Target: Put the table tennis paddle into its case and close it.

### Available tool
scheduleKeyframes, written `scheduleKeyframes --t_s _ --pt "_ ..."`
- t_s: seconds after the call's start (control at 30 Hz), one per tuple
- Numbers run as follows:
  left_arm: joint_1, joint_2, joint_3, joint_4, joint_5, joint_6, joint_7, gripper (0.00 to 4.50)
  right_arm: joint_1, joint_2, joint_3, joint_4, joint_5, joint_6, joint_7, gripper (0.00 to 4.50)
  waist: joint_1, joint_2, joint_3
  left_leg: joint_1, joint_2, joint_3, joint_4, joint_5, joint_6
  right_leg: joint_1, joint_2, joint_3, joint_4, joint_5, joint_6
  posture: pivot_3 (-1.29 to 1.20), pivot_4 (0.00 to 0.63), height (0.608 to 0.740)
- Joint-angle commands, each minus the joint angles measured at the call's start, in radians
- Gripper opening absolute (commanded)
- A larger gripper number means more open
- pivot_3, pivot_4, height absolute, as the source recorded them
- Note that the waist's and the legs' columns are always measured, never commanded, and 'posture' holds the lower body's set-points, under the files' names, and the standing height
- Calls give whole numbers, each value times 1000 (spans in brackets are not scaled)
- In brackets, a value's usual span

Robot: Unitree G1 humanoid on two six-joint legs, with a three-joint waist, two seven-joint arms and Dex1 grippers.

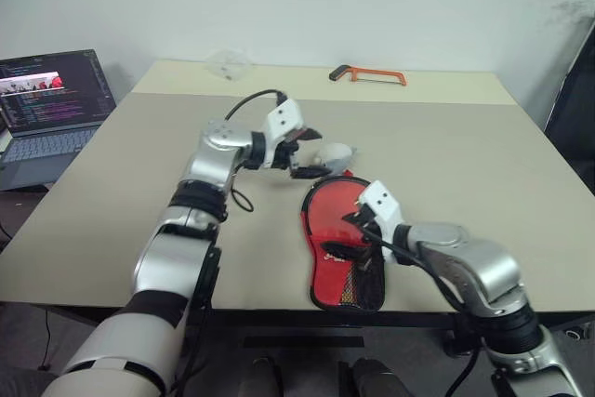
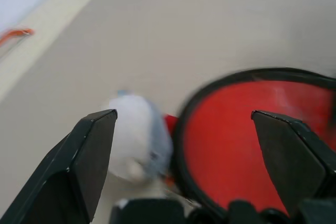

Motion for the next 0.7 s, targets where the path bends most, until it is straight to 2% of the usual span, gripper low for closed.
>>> scheduleKeyframes --t_s 0.03,0.17,0.23,0.37,0.47,0.7 --pt "92 73 27 -238 -108 181 -87 4458 -51 -66 -86 -71 81 1 76 4500 0 0 0 0 0 -1 0 0 0 0 0 0 0 0 0 0 150 740" --pt "276 104 -10 -461 -134 309 -43 4458 -92 -198 -130 -18 96 -70 168 4500 0 1 0 1 0 0 0 0 0 0 0 0 0 0 0 0 150 740" --pt "351 72 -21 -545 -141 357 25 4458 -132 -231 -155 56 91 -110 193 4500 4 1 0 1 0 0 1 0 0 1 -1 0 0 0 0 0 150 740" --pt "435 -19 -30 -609 -126 401 193 4458 -238 -230 -151 245 20 -227 176 4500 9 1 0 0 0 1 7 0 0 2 -1 1 1 1 2 0 150 740" --pt "470 -82 -36 -635 -128 428 295 4458 -365 -151 -141 453 -45 -307 92 4500 3 1 0 1 0 1 8 0 1 2 -1 1 0 2 4 0 150 740" --pt "512 -162 -77 -651 -92 449 483 4458 -597 48 -92 987 -219 -573 -47 4500 -2 2 0 2 0 2 6 0 1 1 0 3 2 3 2 0 150 740"
